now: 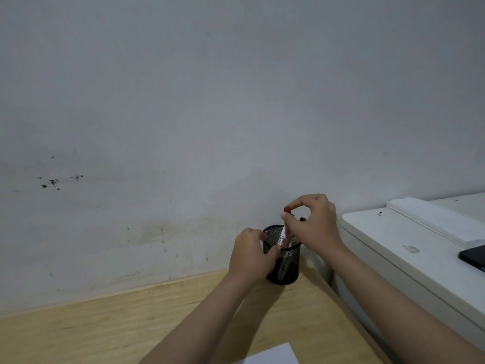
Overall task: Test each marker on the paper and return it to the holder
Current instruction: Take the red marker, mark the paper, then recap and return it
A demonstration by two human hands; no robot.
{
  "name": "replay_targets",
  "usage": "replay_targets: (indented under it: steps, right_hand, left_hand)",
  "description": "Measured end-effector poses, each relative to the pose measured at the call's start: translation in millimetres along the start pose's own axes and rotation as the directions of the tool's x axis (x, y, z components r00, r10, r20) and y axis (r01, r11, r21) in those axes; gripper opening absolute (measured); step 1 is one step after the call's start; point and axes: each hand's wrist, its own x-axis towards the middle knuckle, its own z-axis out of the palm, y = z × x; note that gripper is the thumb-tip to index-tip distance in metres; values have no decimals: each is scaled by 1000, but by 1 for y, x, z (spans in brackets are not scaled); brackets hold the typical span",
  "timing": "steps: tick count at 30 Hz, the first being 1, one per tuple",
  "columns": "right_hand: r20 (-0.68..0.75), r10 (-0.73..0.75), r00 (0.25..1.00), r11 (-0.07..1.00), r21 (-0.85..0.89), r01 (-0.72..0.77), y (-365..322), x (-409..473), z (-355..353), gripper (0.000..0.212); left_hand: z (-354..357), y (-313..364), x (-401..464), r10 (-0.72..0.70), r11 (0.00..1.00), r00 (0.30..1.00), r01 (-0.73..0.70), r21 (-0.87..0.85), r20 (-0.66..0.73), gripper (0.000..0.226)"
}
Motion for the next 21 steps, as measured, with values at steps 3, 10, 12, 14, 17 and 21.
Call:
replay_targets:
  steps: [3, 10, 12, 14, 17, 21]
  right_hand:
    - [-24, -130, 991, 975, 177, 132, -22, -26, -24, 21]
    - [47, -350, 936, 895, 312, 319, -70, -114, -58, 13]
    - [99, -373, 922, 890, 318, 326, -83, -136, -63, 16]
    - [171, -404, 899, 890, 302, 342, -95, -153, -71, 23]
    - [212, -366, 906, 895, 345, 281, -113, -169, -84, 40]
    - [101, -49, 994, 870, 493, -7, -142, -177, -81, 38]
  left_hand:
    - [-21, 14, -16, -122, 956, 992, 115, -268, -8, 19]
    - [-94, 52, -79, -240, 338, 776, 630, -699, 583, 24]
    - [-107, 58, -98, -265, 280, 768, 640, -715, 583, 18]
    - [-122, 64, -115, -300, 286, 790, 609, -740, 534, 12]
    - [-147, 66, -136, -303, 330, 855, 508, -795, 421, 19]
    - [-183, 67, -165, -240, 492, 919, 392, -777, 312, 23]
